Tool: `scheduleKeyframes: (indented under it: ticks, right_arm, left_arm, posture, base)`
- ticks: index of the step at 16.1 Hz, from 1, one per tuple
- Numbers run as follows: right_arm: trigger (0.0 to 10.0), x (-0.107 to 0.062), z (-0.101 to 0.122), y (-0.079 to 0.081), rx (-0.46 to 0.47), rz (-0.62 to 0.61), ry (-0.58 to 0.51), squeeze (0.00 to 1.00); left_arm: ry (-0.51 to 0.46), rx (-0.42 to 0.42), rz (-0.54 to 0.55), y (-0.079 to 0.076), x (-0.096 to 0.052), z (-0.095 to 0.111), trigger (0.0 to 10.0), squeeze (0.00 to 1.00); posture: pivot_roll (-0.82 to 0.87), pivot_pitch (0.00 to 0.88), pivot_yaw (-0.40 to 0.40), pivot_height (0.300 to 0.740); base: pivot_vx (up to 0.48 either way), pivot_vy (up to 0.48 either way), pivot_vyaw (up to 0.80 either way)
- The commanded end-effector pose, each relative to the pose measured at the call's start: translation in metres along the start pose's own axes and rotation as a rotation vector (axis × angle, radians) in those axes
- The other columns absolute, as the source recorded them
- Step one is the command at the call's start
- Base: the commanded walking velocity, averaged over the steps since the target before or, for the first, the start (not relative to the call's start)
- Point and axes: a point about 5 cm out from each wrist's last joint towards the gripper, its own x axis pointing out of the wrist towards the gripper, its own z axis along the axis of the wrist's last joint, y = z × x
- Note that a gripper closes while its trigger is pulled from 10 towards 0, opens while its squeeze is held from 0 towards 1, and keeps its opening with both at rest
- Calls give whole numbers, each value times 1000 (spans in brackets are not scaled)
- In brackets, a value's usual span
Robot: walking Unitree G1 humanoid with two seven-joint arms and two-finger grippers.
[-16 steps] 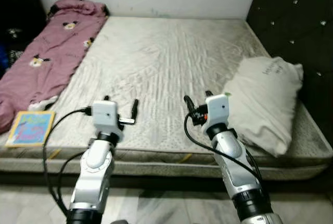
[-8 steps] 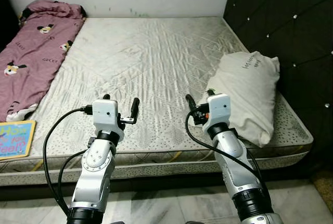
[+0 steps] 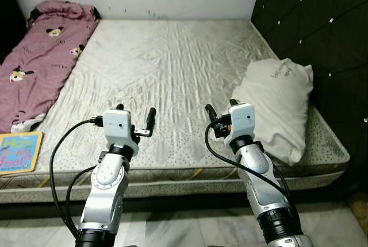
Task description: Clean up the room
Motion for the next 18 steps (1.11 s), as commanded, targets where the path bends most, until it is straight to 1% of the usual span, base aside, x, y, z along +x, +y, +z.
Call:
scheduleKeyframes:
  ticks: [1, 10, 15, 18]
  right_arm:
    - [10000, 1, 0, -2, -4, -3, 7, 0]
    - [10000, 1, 0, -2, -9, -6, 6, 0]
    - [10000, 2, 1, -5, -16, -10, 3, 0]
    - [10000, 2, 0, -5, -16, -10, 1, 0]
  left_arm:
    - [-7, 2, -1, 1, 0, 1, 10000, 0]
    - [-7, 4, -10, 1, -1, 1, 10000, 0]
    - [-3, 6, -10, 1, -1, 0, 10000, 0]
    - [49, 25, 51, 5, 1, -7, 10000, 0]
  posture:
    - [28, 0, -8, 740]
    - [27, 0, -5, 740]
    - [27, 0, -6, 740]
    - [31, 0, -8, 740]
  base:
    - [349, 0, 0]
    - [368, 0, 0]
    - [376, 0, 0]
    - [0, 0, 0]
